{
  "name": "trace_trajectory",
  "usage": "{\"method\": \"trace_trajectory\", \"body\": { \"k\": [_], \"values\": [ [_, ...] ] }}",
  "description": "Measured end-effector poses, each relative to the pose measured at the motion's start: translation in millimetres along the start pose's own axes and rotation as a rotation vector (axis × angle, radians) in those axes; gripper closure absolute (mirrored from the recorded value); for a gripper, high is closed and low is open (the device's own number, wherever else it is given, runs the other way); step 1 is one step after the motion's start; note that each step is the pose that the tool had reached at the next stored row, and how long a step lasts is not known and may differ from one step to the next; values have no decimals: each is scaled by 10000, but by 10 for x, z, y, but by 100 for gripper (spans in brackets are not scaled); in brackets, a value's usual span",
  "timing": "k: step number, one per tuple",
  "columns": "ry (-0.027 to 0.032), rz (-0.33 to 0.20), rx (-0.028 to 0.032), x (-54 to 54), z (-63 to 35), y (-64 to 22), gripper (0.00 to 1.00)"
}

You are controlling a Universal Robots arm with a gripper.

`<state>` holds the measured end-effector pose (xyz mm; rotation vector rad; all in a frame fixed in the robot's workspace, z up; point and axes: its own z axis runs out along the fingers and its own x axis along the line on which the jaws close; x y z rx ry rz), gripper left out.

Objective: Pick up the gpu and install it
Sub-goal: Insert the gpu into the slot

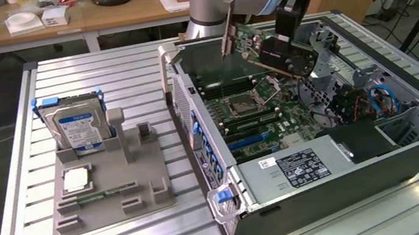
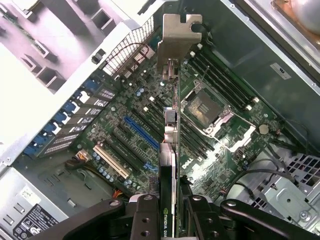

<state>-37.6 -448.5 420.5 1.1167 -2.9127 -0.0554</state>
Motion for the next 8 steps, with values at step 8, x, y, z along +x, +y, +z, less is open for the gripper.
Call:
{"method": "trace_trajectory", "body": {
  "k": [8],
  "values": [
    [23,-536,5,0,1,0,74]
  ]
}}
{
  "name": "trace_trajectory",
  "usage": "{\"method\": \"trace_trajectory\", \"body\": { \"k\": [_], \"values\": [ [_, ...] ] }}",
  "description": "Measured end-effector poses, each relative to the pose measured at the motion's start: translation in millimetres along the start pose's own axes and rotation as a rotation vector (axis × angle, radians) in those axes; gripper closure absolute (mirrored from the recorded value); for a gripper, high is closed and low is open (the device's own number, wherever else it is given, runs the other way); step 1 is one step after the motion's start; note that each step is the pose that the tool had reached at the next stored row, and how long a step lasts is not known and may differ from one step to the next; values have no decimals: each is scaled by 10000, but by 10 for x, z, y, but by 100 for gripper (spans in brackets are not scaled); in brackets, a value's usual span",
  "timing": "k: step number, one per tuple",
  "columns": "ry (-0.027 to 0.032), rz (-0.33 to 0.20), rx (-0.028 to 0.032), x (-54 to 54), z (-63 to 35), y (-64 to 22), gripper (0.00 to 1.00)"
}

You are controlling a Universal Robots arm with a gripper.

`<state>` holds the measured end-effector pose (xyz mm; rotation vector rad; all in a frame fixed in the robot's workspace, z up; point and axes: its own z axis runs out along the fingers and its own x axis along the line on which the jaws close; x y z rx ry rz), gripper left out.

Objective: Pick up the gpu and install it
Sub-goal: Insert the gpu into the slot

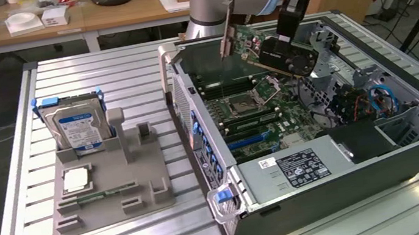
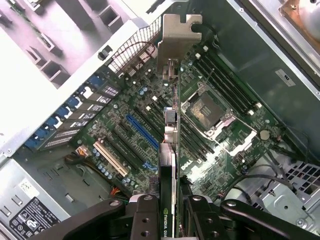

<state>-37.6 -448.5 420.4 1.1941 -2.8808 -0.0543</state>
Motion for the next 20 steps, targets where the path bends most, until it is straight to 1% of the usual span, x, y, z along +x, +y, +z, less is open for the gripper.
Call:
{"method": "trace_trajectory", "body": {
  "k": [6,20],
  "values": [
    [12,-284,2,0,0,0,74],
    [8,-304,3,-1,1,0,74]
  ]
}}
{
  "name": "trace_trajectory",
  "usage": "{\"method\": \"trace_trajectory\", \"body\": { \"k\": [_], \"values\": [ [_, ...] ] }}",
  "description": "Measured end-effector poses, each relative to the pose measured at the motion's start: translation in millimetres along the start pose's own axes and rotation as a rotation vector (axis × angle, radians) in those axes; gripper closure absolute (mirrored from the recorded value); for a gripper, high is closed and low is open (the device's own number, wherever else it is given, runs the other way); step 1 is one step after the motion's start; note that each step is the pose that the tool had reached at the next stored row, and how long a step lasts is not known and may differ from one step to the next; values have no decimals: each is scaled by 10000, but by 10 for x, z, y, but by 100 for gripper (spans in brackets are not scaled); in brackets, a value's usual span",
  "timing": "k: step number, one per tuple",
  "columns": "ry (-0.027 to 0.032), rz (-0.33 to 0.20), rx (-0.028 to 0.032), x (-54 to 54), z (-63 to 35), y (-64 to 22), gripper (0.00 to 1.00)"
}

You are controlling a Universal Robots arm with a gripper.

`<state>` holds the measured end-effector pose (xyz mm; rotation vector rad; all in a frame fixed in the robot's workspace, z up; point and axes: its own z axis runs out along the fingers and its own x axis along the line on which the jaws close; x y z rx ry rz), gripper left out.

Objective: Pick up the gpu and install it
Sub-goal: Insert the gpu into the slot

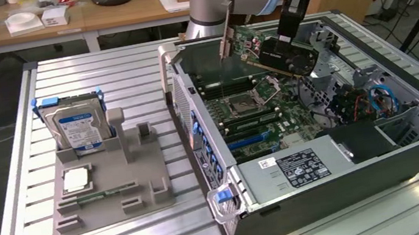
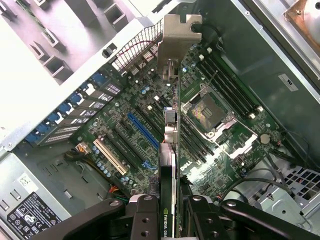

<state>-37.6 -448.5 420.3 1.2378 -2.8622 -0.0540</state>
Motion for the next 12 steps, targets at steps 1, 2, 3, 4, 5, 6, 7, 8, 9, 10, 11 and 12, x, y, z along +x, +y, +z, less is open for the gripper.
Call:
{"method": "trace_trajectory", "body": {
  "k": [1,2,3,4,5,6,7,8,9,10,11,12],
  "values": [
    [0,-1,0,0,0,0,74],
    [1,-11,0,0,0,0,74],
    [2,-51,0,0,0,0,74],
    [3,-104,1,0,1,0,74],
    [5,-154,0,0,1,0,74],
    [7,-189,1,0,2,0,74],
    [9,-216,2,0,2,0,74],
    [10,-231,2,0,2,0,74],
    [11,-242,2,0,2,0,74],
    [10,-251,2,0,3,0,74],
    [11,-259,2,0,3,0,74],
    [12,-265,2,0,4,0,74]
  ]
}}
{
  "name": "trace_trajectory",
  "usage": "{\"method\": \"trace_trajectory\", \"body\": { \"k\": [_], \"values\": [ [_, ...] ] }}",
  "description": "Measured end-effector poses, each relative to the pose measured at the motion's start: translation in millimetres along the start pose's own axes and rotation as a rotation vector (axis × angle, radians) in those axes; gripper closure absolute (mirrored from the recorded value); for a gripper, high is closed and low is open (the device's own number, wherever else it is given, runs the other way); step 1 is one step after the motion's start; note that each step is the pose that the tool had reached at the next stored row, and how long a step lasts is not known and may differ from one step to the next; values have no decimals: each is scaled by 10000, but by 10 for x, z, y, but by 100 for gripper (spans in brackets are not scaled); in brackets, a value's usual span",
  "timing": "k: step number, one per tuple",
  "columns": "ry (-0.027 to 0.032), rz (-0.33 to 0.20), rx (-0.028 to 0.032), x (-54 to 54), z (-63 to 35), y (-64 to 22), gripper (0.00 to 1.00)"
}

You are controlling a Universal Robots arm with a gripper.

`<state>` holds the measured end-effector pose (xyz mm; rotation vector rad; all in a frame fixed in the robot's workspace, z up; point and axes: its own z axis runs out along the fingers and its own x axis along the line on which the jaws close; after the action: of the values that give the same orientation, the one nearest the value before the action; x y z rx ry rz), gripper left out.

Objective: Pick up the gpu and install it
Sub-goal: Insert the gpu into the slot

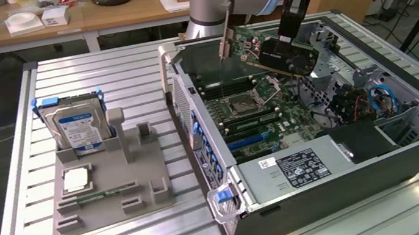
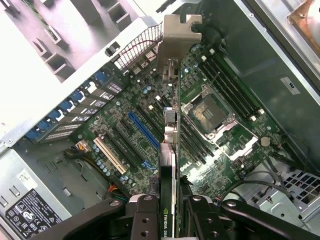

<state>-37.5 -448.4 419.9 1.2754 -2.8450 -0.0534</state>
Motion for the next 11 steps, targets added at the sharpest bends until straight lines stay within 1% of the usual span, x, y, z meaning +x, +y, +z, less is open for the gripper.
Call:
{"method": "trace_trajectory", "body": {
  "k": [11],
  "values": [
    [1,-33,0,0,19,-1,74]
  ]
}}
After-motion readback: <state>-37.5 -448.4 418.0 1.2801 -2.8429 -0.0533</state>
